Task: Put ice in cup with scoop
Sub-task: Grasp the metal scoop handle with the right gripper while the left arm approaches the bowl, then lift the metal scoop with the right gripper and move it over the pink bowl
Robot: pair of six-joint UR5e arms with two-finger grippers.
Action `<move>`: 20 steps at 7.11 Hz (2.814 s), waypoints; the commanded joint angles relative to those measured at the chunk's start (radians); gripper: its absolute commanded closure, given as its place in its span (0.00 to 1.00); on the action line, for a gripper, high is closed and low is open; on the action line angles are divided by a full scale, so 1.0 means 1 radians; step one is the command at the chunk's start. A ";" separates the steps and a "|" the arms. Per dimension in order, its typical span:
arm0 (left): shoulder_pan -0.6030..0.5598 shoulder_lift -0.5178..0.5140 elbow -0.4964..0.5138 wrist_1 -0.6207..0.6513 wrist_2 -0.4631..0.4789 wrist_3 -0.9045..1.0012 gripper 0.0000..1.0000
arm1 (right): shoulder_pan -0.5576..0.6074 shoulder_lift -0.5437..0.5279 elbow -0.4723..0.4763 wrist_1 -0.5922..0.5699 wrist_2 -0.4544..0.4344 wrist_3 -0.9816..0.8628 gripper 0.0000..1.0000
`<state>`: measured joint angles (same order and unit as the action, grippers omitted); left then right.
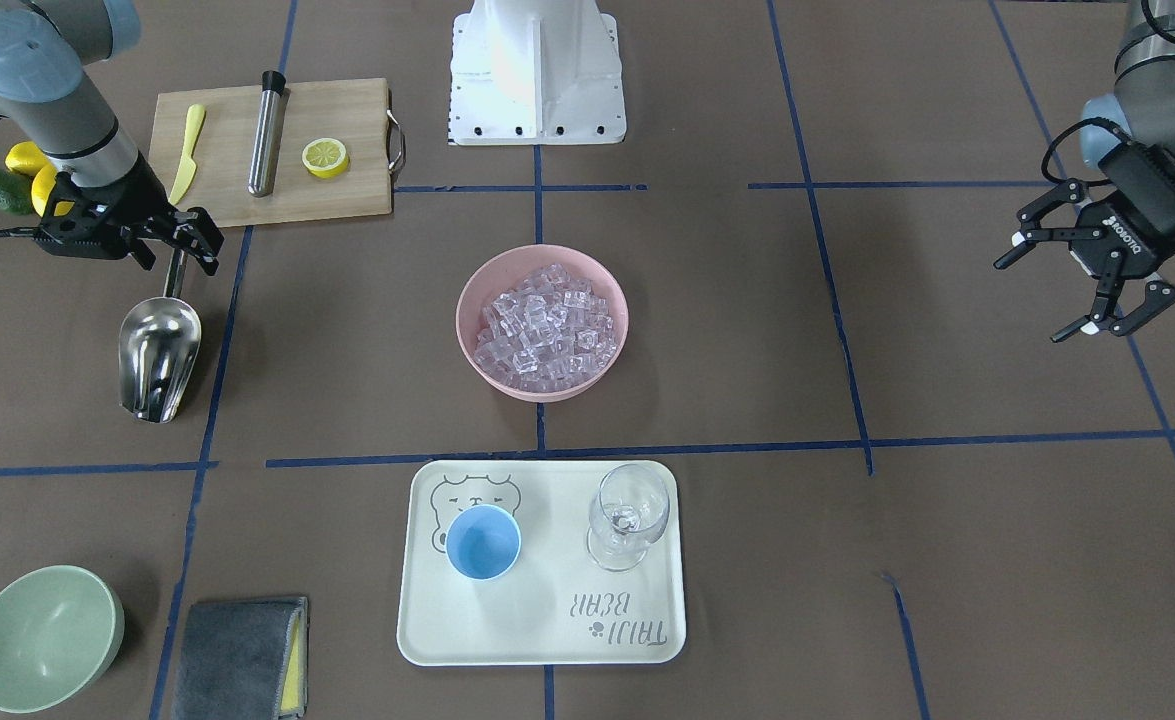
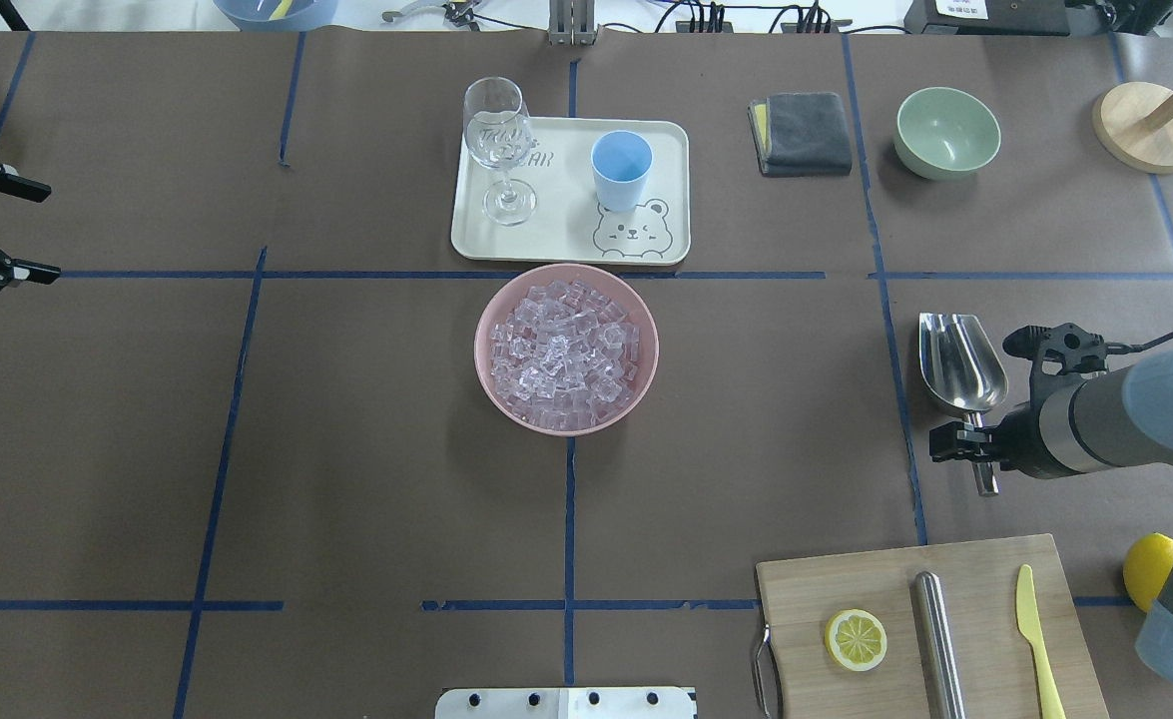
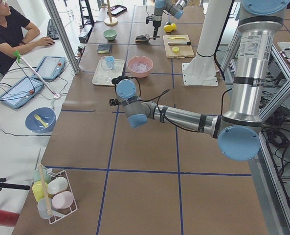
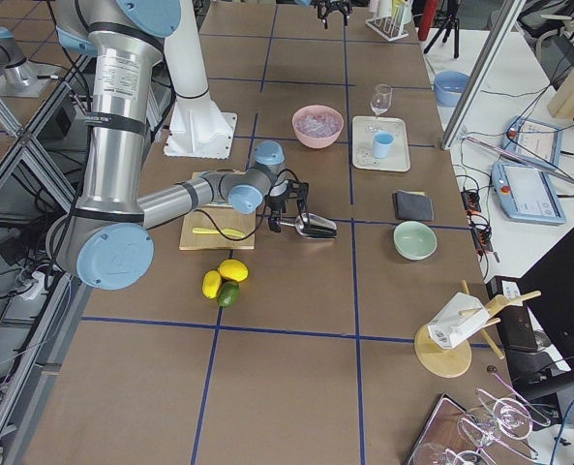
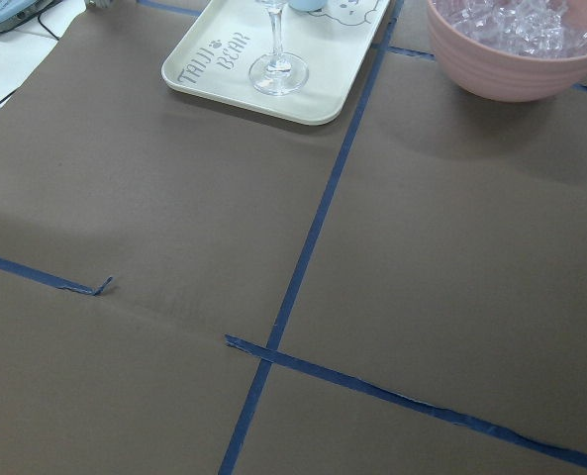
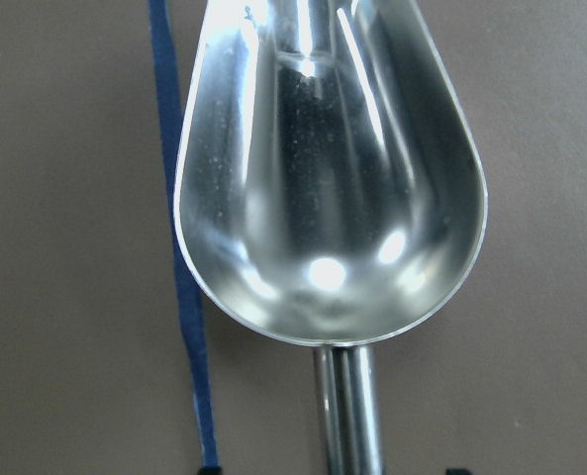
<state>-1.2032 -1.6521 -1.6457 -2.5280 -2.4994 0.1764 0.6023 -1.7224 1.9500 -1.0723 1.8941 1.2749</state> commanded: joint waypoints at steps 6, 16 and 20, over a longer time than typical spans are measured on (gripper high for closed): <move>0.095 -0.061 0.006 -0.003 0.010 0.000 0.00 | 0.007 -0.006 0.119 -0.015 0.016 -0.078 1.00; 0.559 -0.307 0.075 -0.003 0.362 0.002 0.00 | 0.033 0.159 0.216 -0.040 0.142 -0.733 1.00; 0.568 -0.308 0.061 -0.005 0.364 -0.002 0.00 | -0.018 0.569 0.274 -0.762 0.120 -0.837 1.00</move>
<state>-0.6357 -1.9602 -1.5819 -2.5320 -2.1355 0.1759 0.5990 -1.2833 2.2121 -1.5837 2.0232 0.5037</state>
